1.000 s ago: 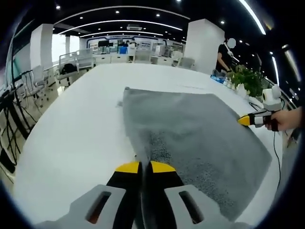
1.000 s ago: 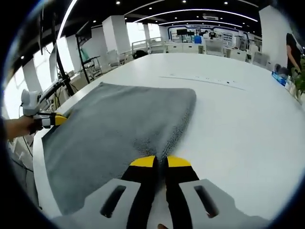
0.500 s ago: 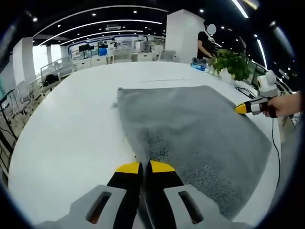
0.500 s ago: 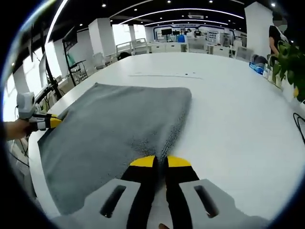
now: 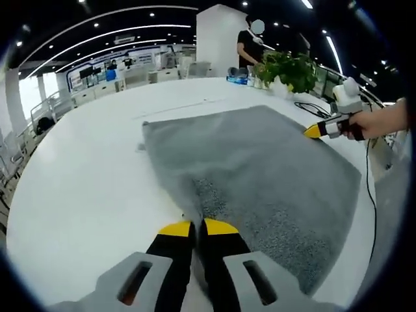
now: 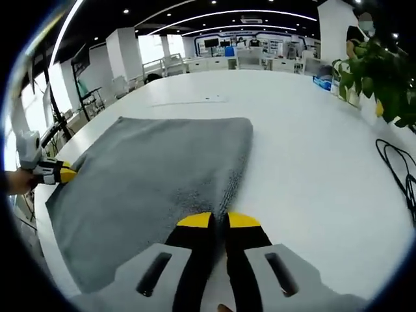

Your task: Fold the towel on the table until its edges align and the towel forms a compact rectangular stack.

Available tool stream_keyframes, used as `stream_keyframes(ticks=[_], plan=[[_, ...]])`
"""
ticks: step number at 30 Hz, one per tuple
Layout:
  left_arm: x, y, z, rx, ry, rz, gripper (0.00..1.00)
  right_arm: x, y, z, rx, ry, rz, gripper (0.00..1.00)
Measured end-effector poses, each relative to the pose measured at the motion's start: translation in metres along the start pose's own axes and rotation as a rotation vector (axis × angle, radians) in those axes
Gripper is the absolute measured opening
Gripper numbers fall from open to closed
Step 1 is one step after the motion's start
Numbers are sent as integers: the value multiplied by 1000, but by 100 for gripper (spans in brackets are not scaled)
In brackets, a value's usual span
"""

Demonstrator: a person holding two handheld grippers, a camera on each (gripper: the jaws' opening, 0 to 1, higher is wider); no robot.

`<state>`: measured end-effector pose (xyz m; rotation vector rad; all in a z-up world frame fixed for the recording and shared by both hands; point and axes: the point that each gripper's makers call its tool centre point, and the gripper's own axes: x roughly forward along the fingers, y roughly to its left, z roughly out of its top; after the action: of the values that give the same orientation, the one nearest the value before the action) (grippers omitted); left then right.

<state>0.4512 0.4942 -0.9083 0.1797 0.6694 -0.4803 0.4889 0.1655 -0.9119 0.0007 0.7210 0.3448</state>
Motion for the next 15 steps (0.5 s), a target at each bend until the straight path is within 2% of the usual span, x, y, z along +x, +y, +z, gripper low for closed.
stream_keyframes(ticks=[9, 15], plan=[[11, -33, 7, -4, -8, 3, 5, -6, -32, -2, -43, 18, -3, 5], [18, -49, 10, 1, -11, 6, 5, -9, -48, -4, -48, 2, 2, 5]])
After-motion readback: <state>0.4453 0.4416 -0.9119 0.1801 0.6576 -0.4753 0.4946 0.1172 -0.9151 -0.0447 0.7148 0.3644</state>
